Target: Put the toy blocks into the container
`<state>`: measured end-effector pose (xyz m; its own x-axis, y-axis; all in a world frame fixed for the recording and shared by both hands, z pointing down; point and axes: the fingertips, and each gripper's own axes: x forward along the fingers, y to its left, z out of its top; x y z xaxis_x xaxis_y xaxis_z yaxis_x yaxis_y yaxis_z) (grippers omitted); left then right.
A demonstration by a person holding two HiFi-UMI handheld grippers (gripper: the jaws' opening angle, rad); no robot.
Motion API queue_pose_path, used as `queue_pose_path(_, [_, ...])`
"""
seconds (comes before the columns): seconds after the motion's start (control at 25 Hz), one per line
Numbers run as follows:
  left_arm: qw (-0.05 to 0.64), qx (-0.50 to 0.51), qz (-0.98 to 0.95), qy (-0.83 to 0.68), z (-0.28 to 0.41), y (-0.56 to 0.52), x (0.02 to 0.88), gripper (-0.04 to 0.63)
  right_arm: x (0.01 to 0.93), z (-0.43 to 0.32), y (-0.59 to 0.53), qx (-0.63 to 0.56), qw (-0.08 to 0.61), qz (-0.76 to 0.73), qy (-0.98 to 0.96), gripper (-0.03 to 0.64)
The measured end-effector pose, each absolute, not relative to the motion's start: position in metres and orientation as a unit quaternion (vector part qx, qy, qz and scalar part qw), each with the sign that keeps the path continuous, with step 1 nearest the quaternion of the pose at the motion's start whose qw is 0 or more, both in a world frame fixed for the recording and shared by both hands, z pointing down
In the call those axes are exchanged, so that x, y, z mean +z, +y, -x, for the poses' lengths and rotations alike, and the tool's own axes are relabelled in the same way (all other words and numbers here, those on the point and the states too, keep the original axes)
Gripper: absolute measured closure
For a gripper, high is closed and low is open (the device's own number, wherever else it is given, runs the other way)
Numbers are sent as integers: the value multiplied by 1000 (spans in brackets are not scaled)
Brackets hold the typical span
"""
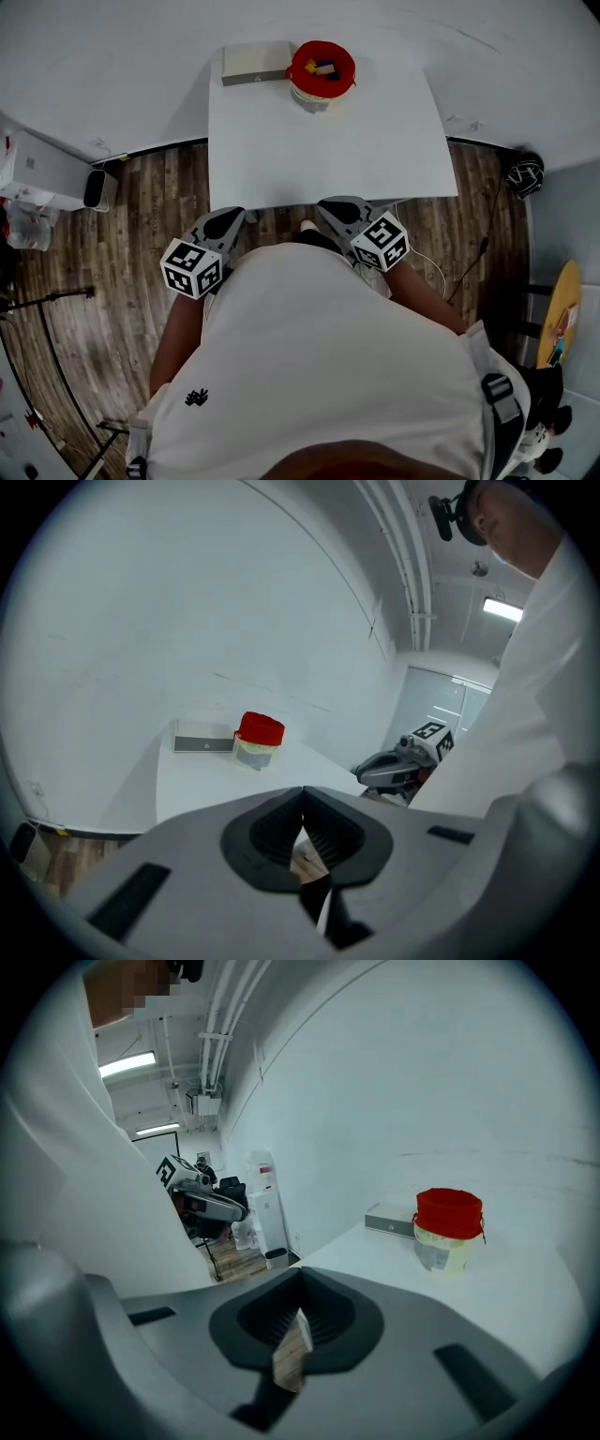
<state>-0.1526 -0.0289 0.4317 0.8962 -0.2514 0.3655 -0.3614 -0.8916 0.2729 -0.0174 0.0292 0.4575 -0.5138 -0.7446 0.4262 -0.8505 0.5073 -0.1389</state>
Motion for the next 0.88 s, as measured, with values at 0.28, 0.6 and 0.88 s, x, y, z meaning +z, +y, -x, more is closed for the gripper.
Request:
queue_pose_path(0.28, [175, 165, -958, -158, 154, -23, 435, 588, 460, 20, 34, 171, 159, -466, -853, 611])
queue_pose_path(0.6, [184, 171, -955, -156, 158, -14, 443, 588, 469, 23, 44, 182, 164, -464, -851, 611])
queue_pose_path(0.88, [191, 168, -955, -152, 156, -12, 450, 588, 476, 25, 48, 187, 172, -462, -850, 611])
